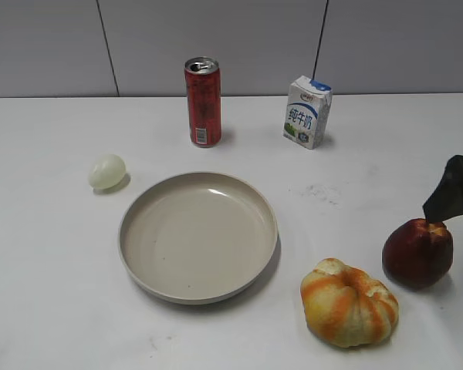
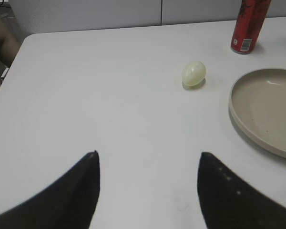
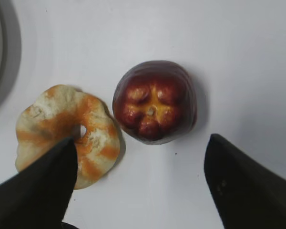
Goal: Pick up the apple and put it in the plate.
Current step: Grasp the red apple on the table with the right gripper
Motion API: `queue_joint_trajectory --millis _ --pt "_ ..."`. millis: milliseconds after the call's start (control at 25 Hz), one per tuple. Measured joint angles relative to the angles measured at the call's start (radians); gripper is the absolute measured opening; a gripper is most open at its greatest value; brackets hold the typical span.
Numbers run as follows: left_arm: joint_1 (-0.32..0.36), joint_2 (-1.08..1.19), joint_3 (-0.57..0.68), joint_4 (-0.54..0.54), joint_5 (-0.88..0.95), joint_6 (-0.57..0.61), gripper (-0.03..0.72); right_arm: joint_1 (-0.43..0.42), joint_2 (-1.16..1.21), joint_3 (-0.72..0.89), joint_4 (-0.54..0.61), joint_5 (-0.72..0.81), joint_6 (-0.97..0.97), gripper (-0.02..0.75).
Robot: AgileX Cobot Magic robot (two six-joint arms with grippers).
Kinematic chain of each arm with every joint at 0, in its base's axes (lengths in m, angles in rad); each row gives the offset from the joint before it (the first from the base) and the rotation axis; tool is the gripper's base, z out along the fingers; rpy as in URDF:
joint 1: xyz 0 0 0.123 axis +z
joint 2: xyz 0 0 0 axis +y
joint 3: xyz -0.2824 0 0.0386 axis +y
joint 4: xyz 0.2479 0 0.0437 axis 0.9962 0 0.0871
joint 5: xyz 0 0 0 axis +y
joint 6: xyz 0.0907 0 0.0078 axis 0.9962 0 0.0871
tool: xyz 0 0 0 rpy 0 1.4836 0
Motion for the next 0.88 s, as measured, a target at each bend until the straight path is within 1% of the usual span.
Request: queue_joint_trajectory --millis 80,240,360,720,880 --pt "0.0 0.0 0.0 0.0 0.0 0.0 0.491 0.024 0.037 -0.018 -0.025 -0.016 0.006 0.658" --pt "0.0 0.0 0.0 0.0 0.0 0.0 0.491 0.091 0.093 -0.049 -0.145 -0.034 0.094 0.658" --pt "0.0 0.0 0.0 0.0 0.0 0.0 0.491 0.114 0.13 -0.067 -0.209 -0.049 0.162 0.658" --pt "0.0 0.0 0.0 0.0 0.0 0.0 0.491 0.119 0.274 -0.07 -0.205 -0.056 0.186 0.654" --pt "0.0 0.0 0.0 0.0 0.0 0.0 0.491 0.119 0.306 -0.077 -0.198 -0.051 0.186 0.61"
